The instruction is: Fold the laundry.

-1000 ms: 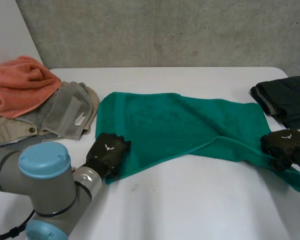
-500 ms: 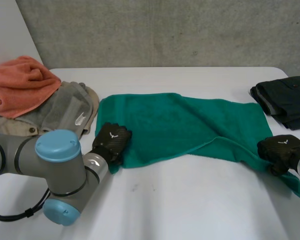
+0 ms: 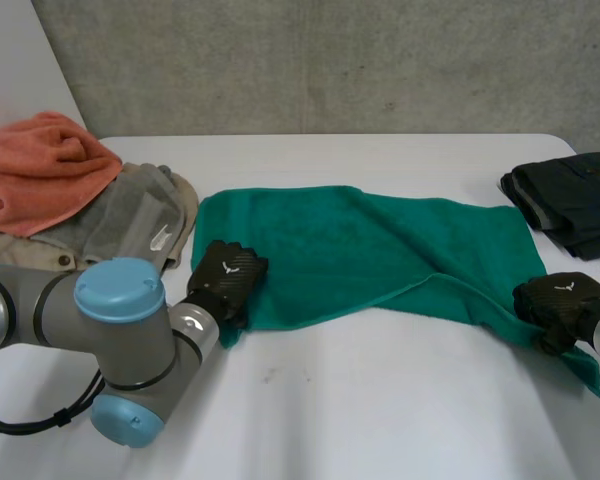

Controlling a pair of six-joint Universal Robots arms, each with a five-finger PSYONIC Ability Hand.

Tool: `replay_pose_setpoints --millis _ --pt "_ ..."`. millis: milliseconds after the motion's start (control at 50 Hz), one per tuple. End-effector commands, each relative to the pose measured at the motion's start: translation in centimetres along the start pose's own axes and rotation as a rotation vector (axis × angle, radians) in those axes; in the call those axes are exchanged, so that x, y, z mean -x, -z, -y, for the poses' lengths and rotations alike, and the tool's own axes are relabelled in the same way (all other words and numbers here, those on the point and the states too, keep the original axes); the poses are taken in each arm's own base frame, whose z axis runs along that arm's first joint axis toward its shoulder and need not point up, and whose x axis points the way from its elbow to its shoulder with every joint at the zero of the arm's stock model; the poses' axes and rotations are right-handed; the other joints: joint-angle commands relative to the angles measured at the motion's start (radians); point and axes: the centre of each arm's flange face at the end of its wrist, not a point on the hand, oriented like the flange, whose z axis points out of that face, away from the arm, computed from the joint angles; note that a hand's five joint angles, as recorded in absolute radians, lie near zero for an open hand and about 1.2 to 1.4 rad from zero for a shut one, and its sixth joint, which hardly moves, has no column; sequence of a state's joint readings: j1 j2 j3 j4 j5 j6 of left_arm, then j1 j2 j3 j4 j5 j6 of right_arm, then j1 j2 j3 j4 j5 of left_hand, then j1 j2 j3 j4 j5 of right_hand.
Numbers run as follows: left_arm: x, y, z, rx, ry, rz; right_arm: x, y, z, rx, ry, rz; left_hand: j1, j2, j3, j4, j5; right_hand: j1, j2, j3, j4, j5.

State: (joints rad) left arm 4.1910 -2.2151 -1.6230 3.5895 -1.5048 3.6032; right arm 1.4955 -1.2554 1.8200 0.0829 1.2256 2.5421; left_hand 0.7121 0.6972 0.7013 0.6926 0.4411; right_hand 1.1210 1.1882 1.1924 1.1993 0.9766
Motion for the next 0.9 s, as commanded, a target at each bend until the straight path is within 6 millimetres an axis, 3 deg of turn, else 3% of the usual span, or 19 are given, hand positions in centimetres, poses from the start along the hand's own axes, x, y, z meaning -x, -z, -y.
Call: replay_pose_setpoints --millis 20,160,300,400,460,560,580,620,700,900 --pt "-0.3 0.1 -0.5 0.013 -0.036 -0.011 0.1 0.0 -0.1 0.002 -0.001 0.002 0.129 0.144 0.14 0.149 0.226 0.275 0.208 0.204 0.197 0.245" --pt "-0.1 -0.1 -0.2 0.002 -0.038 -0.003 0.1 0.0 -0.1 0.002 -0.001 0.002 0.683 0.698 0.694 0.702 0.779 0.275 0.208 0.204 0.197 0.245" --pt "1.1 -0.2 1.0 -0.052 -0.039 0.089 0.0 0.1 0.0 0.0 0.0 -0.001 0.684 0.699 0.695 0.704 0.781 0.275 0.208 0.204 0.197 0.245" --pt "3.3 1.6 4.8 -0.161 -0.03 0.191 -0.2 0.3 0.5 -0.013 0.006 -0.007 0.684 0.699 0.695 0.704 0.781 0.275 0.208 0.204 0.197 0.245" --pt "3.6 2.1 5.8 -0.193 -0.027 0.195 -0.4 0.6 1.1 -0.031 0.015 -0.021 0.684 0.699 0.695 0.704 0.781 0.275 0.208 0.204 0.197 0.245" --pt "2.6 1.6 4.4 -0.16 -0.037 0.148 -0.2 0.9 1.1 -0.035 0.015 -0.017 0.684 0.699 0.695 0.704 0.781 0.275 0.208 0.204 0.197 0.245" --pt "2.3 1.5 3.8 -0.14 -0.039 0.134 -0.1 0.9 1.1 -0.034 0.015 -0.015 0.655 0.67 0.666 0.675 0.752 0.275 0.208 0.204 0.197 0.245" --pt "1.6 1.3 2.6 -0.099 -0.043 0.112 0.0 0.9 1.0 -0.03 0.015 -0.009 0.194 0.209 0.205 0.213 0.29 0.275 0.208 0.204 0.197 0.245" --pt "0.6 2.0 1.6 -0.05 -0.031 0.071 0.4 0.9 0.9 -0.028 0.019 0.001 -0.039 -0.025 -0.029 -0.02 0.057 0.275 0.208 0.204 0.197 0.245" --pt "-0.6 3.4 1.2 -0.003 -0.005 0.001 0.5 0.7 0.8 -0.027 0.02 0.002 -0.111 -0.096 -0.1 -0.092 -0.015 0.275 0.208 0.204 0.197 0.245"
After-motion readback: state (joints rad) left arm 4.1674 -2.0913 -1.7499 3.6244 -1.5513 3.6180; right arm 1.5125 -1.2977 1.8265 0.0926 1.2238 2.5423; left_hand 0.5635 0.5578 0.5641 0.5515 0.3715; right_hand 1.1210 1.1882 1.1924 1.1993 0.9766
